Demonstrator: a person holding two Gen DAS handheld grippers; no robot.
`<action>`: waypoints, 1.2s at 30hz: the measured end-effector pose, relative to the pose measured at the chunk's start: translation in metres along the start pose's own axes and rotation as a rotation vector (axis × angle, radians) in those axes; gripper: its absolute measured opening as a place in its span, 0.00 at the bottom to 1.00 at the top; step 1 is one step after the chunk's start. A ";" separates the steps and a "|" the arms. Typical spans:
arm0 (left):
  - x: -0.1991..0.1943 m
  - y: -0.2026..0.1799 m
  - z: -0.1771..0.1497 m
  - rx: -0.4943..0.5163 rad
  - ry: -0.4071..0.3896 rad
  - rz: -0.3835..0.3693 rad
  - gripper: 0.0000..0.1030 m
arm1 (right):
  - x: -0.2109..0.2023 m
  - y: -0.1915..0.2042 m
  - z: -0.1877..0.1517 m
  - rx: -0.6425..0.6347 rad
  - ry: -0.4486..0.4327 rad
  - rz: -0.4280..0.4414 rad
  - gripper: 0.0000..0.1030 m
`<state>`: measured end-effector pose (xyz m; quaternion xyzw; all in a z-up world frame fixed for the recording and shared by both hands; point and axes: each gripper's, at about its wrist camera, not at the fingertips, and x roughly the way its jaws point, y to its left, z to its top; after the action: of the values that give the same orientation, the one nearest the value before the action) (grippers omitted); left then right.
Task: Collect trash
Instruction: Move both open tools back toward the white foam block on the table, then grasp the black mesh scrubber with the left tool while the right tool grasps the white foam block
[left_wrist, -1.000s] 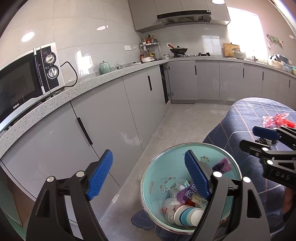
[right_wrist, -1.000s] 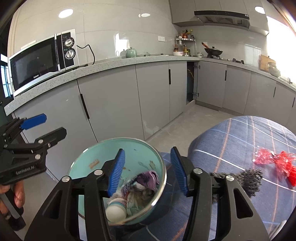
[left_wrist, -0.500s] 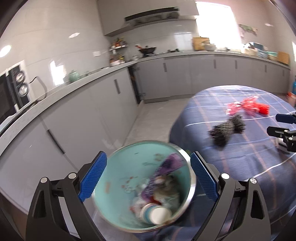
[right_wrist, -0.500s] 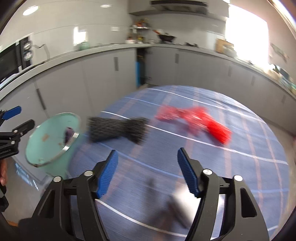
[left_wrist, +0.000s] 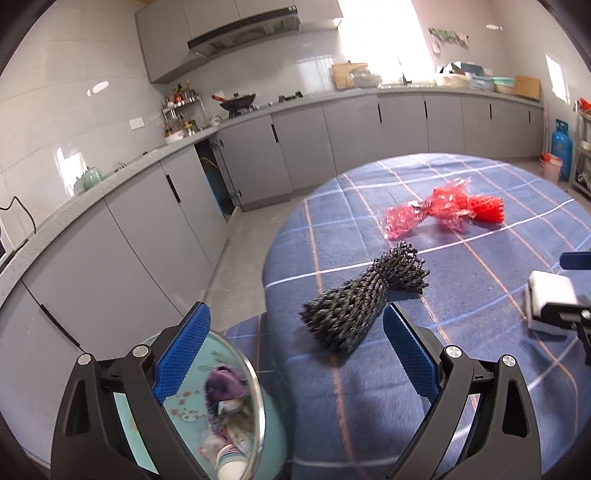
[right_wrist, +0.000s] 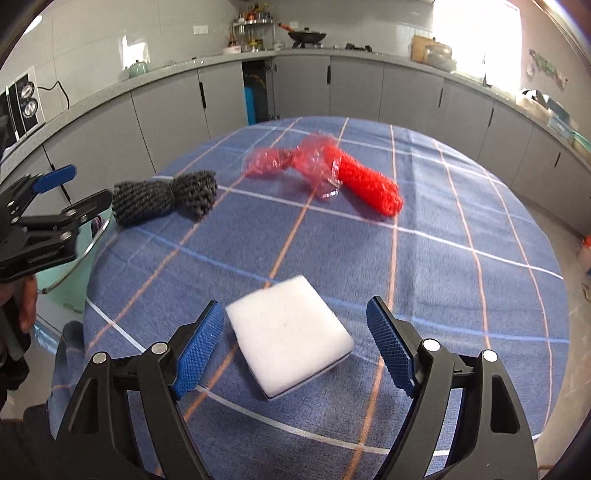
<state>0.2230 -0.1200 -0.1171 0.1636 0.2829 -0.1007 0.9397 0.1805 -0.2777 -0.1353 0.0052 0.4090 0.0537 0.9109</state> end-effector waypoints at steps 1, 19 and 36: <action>0.003 -0.001 0.001 -0.004 0.005 -0.006 0.90 | 0.002 0.000 0.000 -0.003 0.014 0.005 0.76; 0.059 -0.022 0.011 0.035 0.131 -0.128 0.38 | 0.007 -0.019 0.028 0.110 -0.066 0.000 0.57; -0.033 0.051 0.001 -0.101 -0.014 -0.058 0.16 | 0.003 0.047 0.069 0.085 -0.218 0.093 0.57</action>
<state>0.2107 -0.0702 -0.0848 0.1068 0.2854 -0.1146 0.9455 0.2298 -0.2285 -0.0892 0.0686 0.3086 0.0773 0.9456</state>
